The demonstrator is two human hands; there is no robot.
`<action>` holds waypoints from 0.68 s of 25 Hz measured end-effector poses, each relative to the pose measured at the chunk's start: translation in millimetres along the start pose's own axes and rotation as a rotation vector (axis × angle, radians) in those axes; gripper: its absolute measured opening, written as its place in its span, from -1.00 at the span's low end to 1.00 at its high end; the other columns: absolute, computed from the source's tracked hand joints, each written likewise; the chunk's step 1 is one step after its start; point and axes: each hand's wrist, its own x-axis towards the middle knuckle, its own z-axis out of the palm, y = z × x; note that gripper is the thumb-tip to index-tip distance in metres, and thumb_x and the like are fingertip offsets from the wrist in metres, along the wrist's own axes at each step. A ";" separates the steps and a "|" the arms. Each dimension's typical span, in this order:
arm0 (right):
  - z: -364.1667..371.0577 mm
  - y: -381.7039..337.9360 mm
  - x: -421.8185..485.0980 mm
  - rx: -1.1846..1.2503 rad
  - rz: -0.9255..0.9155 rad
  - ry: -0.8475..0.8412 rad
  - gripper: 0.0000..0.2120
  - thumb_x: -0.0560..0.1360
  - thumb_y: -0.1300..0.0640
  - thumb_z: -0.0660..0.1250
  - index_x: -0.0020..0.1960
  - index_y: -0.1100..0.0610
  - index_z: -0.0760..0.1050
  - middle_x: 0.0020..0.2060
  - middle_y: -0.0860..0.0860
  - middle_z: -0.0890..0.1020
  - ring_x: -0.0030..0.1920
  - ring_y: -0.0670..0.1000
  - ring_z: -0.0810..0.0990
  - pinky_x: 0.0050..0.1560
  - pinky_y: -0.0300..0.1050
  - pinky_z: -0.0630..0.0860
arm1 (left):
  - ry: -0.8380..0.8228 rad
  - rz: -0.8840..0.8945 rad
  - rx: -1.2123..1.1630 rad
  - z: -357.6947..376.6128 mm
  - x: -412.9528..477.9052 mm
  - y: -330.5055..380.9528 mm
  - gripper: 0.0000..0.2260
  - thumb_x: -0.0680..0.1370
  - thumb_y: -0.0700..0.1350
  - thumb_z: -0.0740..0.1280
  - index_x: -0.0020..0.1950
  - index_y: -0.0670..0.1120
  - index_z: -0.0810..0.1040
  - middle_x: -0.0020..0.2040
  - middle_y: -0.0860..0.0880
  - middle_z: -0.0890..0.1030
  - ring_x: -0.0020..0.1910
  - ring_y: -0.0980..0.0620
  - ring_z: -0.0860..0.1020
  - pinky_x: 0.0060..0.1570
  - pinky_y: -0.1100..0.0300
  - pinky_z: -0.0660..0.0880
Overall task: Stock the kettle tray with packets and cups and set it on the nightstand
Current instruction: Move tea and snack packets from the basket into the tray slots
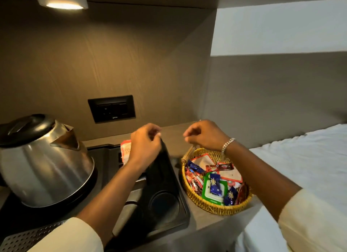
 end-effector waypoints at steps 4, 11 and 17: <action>-18.5 29.0 -30.4 -0.257 0.110 -0.146 -0.92 0.39 0.14 0.49 -0.15 0.15 0.68 -0.31 -0.07 0.65 -0.35 -0.17 0.55 -0.34 -0.34 0.42 | -0.273 0.195 0.050 36.0 -22.3 29.8 -0.84 0.48 -0.22 0.33 0.01 -0.05 0.63 -0.13 0.00 0.66 -0.12 0.06 0.58 -0.13 0.22 0.50; 0.9 69.7 -76.1 -0.457 0.152 -0.300 -0.47 0.24 -0.15 0.55 0.13 0.05 0.58 -0.03 -0.02 0.67 -0.06 -0.01 0.60 -0.13 -0.16 0.55 | -0.606 0.666 0.924 76.9 -41.8 35.8 -0.85 0.45 -0.11 0.35 0.01 -0.05 0.57 -0.01 -0.02 0.63 0.16 -0.07 0.36 0.01 -0.07 0.24; 11.2 84.8 -81.5 -0.336 0.109 -0.188 -0.59 0.33 -0.06 0.52 0.11 0.06 0.55 0.00 0.00 0.68 -0.05 -0.04 0.61 -0.15 -0.19 0.56 | -0.731 0.731 1.130 88.6 -34.6 40.7 -0.79 0.44 0.00 0.44 -0.01 -0.08 0.58 -0.01 -0.07 0.63 0.28 -0.14 0.31 0.21 -0.31 0.19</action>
